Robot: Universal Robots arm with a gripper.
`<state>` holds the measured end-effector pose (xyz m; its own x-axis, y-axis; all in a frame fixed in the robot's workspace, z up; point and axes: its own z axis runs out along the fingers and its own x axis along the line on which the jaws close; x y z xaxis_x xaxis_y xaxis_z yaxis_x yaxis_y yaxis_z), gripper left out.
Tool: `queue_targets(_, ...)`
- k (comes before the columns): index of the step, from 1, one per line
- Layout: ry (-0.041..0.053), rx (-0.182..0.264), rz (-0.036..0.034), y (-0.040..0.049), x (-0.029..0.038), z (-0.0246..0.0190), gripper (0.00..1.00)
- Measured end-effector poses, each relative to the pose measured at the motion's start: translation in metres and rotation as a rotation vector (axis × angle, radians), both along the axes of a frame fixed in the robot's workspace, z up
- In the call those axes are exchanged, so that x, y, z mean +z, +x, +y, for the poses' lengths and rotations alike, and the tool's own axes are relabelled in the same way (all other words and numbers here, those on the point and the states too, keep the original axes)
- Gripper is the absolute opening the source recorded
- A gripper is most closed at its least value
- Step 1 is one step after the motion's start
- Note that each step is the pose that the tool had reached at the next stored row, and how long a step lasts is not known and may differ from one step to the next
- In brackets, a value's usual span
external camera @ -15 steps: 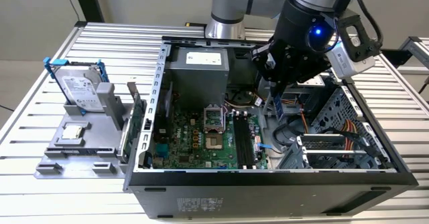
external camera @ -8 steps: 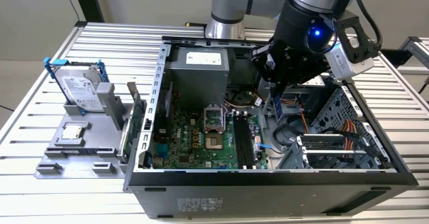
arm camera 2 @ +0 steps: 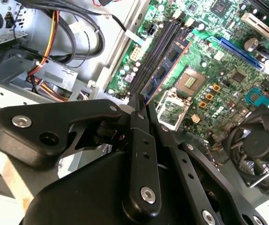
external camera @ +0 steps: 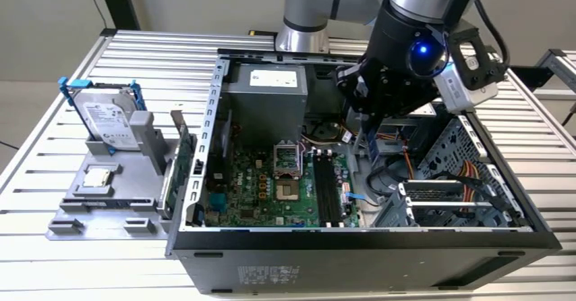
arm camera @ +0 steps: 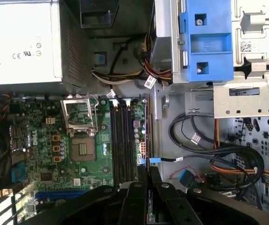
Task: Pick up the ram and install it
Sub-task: 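Insert the ram into the slot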
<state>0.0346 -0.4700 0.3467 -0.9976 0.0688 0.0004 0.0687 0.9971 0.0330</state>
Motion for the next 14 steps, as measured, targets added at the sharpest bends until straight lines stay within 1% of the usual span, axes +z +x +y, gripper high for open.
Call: queue_targets(14,-0.0006,-0.008,0.0000,0.0001,-0.0158,0.0000,0.00)
